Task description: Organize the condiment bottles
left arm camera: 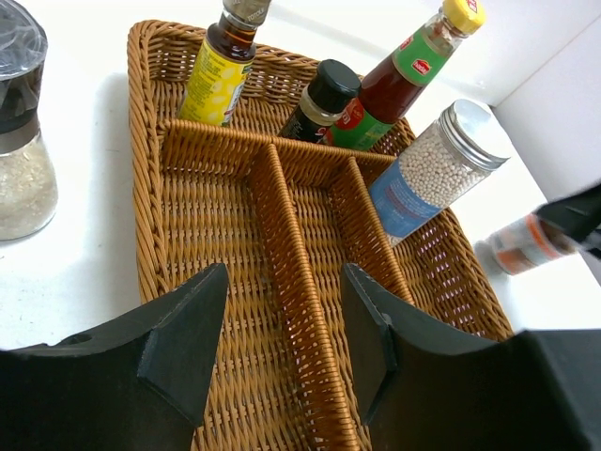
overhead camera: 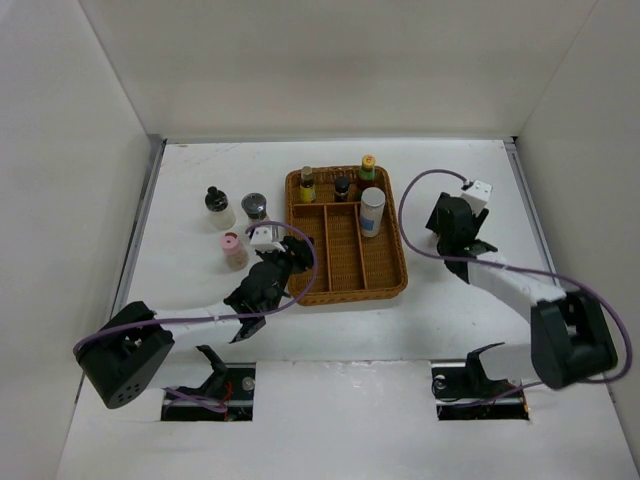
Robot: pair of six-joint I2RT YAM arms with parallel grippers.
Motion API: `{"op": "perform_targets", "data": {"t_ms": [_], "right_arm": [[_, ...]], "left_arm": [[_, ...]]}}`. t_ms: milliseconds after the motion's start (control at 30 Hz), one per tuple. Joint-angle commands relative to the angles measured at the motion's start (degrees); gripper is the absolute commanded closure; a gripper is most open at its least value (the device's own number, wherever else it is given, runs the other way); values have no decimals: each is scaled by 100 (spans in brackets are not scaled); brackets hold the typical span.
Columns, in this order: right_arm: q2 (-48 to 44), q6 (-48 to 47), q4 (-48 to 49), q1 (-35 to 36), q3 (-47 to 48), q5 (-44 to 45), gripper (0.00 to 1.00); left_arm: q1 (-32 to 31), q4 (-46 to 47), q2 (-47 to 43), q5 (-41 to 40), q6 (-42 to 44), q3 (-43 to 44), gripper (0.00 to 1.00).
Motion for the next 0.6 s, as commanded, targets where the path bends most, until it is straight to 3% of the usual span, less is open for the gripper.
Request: {"op": "perform_targets", "data": {"t_ms": [0, 133, 267, 400, 567], "right_arm": [[-1423, -107, 383, 670, -27, 492, 51], [-2505, -134, -250, 1348, -247, 678, 51], [-3016, -46, -497, 2366, -335, 704, 52], [-2570, -125, -208, 3273, -195, 730, 51], [-2042, -326, 521, 3432, -396, 449, 51]], "left_arm": [[-50, 324, -100, 24, -21, 146, 51], [-94, 324, 40, 68, -13, 208, 51], [-138, 324, 23, 24, 14, 225, 51], [-76, 254, -3, 7, 40, 278, 51], [-24, -157, -415, -20, -4, 436, 50]]}}
